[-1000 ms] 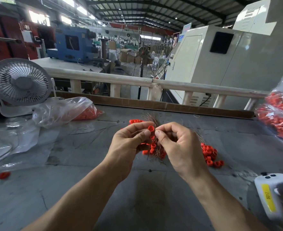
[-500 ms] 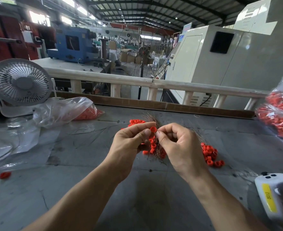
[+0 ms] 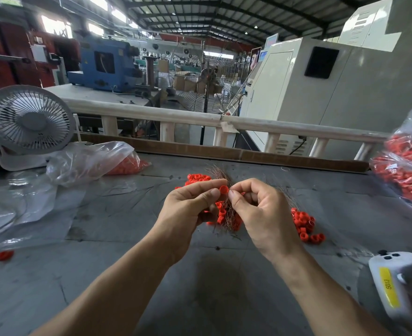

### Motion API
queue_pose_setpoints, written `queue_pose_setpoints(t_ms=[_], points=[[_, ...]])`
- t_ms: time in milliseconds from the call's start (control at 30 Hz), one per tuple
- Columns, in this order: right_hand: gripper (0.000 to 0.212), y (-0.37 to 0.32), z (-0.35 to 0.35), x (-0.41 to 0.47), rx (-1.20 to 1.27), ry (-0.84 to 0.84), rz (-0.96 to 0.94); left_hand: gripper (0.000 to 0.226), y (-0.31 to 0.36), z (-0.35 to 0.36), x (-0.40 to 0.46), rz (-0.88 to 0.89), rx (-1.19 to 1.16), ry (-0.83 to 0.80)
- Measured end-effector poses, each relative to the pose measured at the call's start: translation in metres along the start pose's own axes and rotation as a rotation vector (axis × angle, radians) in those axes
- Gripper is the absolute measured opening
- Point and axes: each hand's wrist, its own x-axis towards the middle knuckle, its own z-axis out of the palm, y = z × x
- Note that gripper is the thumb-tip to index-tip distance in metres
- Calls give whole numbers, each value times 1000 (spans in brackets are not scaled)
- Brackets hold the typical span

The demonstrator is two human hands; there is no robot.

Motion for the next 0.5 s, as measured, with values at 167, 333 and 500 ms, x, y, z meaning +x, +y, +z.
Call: queue_pose_setpoints(t_ms=[167, 333, 500], points=[[16, 2, 1, 1, 16, -1, 0, 22, -1, 0, 0, 14, 19, 8], [15, 3, 1, 0, 42, -19, -8, 20, 0, 0, 0, 18, -11, 12], [14, 3, 0, 0, 91, -43, 11, 31, 1, -2, 0, -6, 3, -1]])
